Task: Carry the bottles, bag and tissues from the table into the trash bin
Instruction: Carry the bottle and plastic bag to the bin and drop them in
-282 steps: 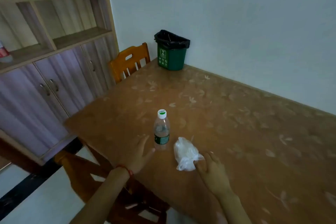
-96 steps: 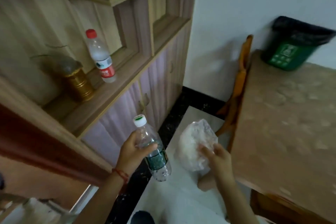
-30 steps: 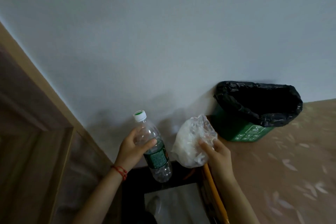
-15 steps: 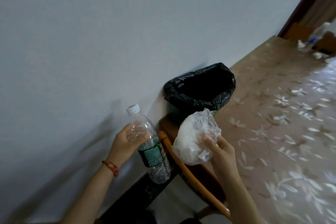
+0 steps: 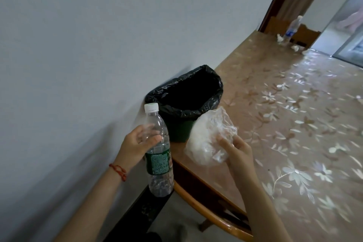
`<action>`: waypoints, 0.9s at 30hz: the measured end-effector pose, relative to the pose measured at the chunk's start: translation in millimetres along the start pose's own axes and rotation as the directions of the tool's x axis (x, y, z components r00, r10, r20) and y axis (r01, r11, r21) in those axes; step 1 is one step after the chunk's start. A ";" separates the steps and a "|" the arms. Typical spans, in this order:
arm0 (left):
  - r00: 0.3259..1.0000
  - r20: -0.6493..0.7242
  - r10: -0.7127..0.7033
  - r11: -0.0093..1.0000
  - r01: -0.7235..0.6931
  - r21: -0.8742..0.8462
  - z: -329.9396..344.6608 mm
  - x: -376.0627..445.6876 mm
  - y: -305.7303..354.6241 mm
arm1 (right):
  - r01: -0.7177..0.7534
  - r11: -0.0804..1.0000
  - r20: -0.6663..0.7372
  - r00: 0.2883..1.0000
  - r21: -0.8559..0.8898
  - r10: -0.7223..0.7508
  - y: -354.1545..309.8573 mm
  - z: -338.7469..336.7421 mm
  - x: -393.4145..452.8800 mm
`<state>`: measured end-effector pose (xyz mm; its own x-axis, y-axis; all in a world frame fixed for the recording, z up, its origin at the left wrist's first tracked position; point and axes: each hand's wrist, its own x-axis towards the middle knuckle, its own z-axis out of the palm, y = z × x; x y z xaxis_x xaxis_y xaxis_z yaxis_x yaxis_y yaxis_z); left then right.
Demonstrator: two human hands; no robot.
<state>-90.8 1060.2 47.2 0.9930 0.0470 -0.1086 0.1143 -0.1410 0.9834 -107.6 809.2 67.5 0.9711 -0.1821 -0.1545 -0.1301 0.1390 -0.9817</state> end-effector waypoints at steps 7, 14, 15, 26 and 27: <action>0.999 -0.047 0.020 0.999 -0.021 -0.024 -0.8 13.4 18.6 | 0.067 0.998 0.033 0.997 0.020 -0.067 -30.4 13.1 35.5; 0.995 -0.095 0.020 0.998 -0.027 -0.065 7.3 22.8 23.7 | 0.096 0.992 0.039 0.994 0.078 -0.099 -66.1 33.7 84.8; 0.995 -0.100 0.022 0.997 -0.029 -0.067 7.3 23.3 24.4 | 0.094 0.993 0.031 0.995 0.072 -0.096 -69.2 37.4 92.7; 0.984 -0.175 0.032 0.996 -0.045 -0.073 3.1 22.9 30.3 | 0.122 0.954 -0.009 0.992 -0.275 -0.129 -52.6 73.7 139.6; 0.983 -0.180 0.036 0.996 -0.049 -0.074 3.3 22.6 31.3 | 0.129 0.941 -0.001 0.991 -0.311 -0.137 -50.7 74.2 140.9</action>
<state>-64.7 1053.5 75.1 0.9747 0.2190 -0.0457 0.0624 -0.0699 0.9956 50.7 848.7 103.8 0.9795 -0.2006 -0.0191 -0.0592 -0.1959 -0.9788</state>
